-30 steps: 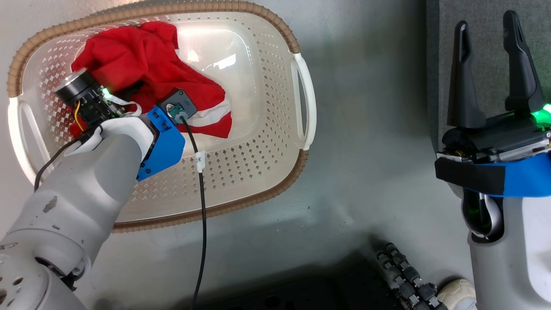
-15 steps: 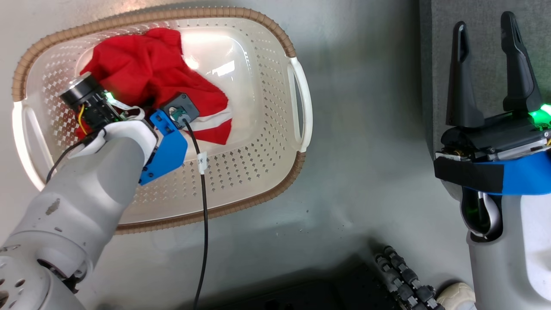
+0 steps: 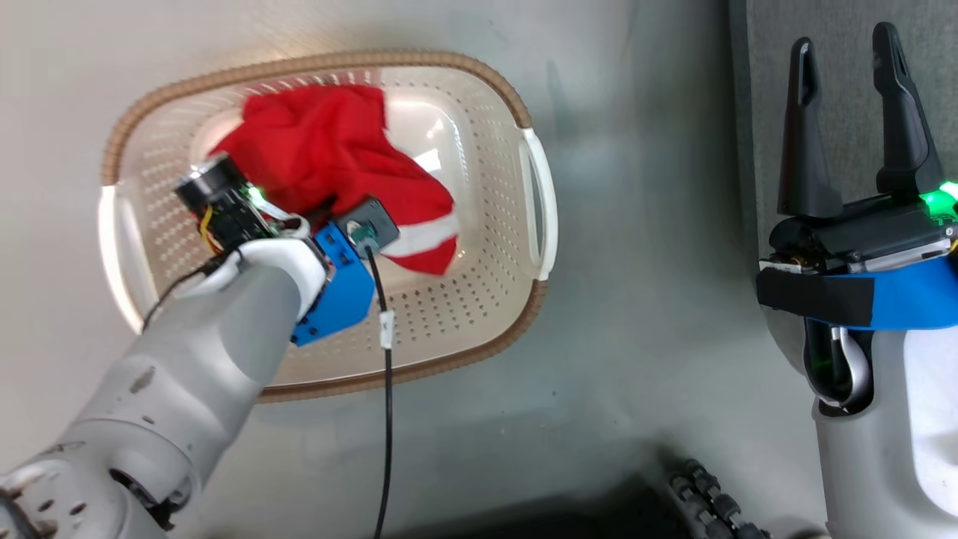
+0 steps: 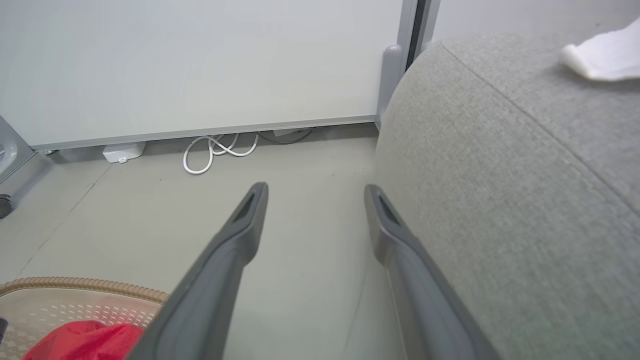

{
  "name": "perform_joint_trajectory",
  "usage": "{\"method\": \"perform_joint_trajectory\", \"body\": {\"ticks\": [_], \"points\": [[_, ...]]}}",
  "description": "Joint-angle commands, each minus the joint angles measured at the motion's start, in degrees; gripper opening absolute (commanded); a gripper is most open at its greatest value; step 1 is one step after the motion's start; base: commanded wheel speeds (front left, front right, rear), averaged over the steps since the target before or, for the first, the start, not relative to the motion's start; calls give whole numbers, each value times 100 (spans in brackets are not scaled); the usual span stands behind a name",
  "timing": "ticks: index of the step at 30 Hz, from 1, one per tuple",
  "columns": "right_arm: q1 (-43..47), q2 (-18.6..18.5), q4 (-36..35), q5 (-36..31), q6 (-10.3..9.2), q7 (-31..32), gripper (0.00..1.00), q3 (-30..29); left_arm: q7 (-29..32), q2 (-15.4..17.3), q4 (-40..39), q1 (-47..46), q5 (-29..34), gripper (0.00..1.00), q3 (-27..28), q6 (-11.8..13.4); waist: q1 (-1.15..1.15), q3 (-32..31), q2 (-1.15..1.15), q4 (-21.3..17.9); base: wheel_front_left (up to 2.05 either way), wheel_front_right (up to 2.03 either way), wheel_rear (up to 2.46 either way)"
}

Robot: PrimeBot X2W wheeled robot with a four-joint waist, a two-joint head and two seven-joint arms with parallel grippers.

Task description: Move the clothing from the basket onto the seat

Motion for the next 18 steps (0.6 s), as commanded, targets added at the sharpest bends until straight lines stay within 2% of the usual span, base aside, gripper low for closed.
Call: {"method": "perform_joint_trajectory", "body": {"ticks": [1, 9, 18], "points": [[-69, -13, 29, -46, 1, -22, 100, -20, -72, -65, -40, 82, -22, 0, -17, 11, 0, -173, 0, 111, 0, 0, 0], [35, -13, 168, -104, 1, -21, 100, -31, -370, -254, -158, 330, -144, 0, -17, 11, 0, -707, 0, 295, 0, 0, 0], [294, -13, 382, -198, 1, -22, 100, -122, -788, -419, -307, 568, -715, 0, -17, 11, 0, -1546, 0, 554, 0, 0, 0]]}}
